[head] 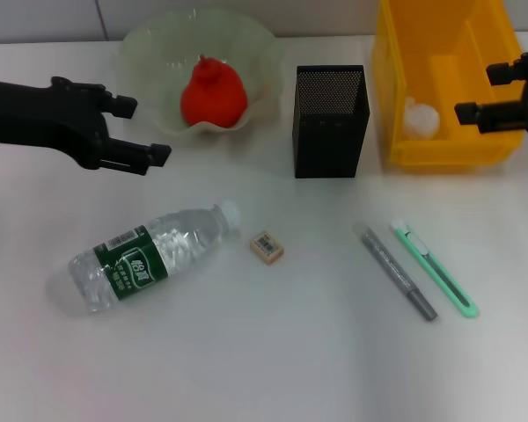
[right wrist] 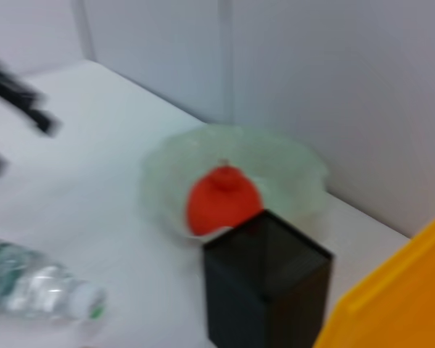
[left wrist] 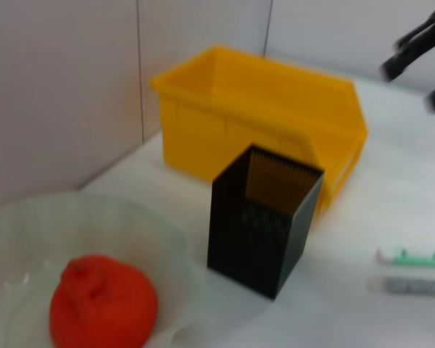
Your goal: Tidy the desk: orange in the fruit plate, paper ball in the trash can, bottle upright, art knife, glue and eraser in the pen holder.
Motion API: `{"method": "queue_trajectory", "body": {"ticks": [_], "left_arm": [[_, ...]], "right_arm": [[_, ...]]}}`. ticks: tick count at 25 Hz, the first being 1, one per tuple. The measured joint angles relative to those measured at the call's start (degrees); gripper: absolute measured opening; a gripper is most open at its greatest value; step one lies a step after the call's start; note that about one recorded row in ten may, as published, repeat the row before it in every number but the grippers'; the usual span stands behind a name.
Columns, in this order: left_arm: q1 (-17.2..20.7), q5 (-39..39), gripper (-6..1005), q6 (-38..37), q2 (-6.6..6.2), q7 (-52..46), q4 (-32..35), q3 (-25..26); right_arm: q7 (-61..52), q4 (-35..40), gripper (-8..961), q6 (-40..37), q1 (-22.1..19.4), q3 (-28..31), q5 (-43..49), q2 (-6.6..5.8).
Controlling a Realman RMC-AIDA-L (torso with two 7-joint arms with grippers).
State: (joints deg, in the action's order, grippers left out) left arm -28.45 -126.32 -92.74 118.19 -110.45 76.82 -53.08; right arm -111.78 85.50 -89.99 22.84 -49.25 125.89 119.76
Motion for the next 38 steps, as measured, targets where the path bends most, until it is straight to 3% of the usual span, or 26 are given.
{"method": "queue_trajectory", "body": {"ticks": [1,5,8,14,15,20,24,38], "left_arm": [[-1.3,-3.5,821,-0.1,0.01,-4.6,2.8,-3.0],[-3.4,-8.0,820,-0.2,0.0,-10.3,5.4,-7.1],[-7.9,-13.7,819,0.1,0.25,-15.4,4.9,-15.9],[-10.7,-17.3,817,1.5,0.51,-19.4,1.9,-24.3],[-11.5,-17.9,817,3.9,0.62,-22.5,0.6,-29.9],[-13.5,-20.4,815,8.2,0.85,-27.5,-3.1,-38.1],[-15.1,-21.4,814,11.6,0.91,-29.3,-7.3,-40.9],[-17.9,-22.4,810,17.2,0.98,-30.1,-15.2,-42.2]], "right_arm": [[2.6,-0.1,731,-0.7,-1.5,0.5,-2.4,0.03],[13.4,-3.4,730,-4.6,-7.3,2.7,-11.7,0.13],[20.0,-7.9,729,-9.0,-9.8,5.8,-15.2,0.11],[21.6,-11.6,730,-10.0,-10.9,7.8,-15.1,-0.22],[22.2,-12.2,730,-10.1,-11.2,8.0,-15.1,-0.23],[23.7,-14.3,730,-10.2,-11.9,8.1,-15.4,-0.12],[23.9,-15.5,730,-10.3,-12.0,7.7,-15.5,-0.16],[27.1,-18.6,730,-13.9,-11.3,7.4,-15.3,-0.45]]}}
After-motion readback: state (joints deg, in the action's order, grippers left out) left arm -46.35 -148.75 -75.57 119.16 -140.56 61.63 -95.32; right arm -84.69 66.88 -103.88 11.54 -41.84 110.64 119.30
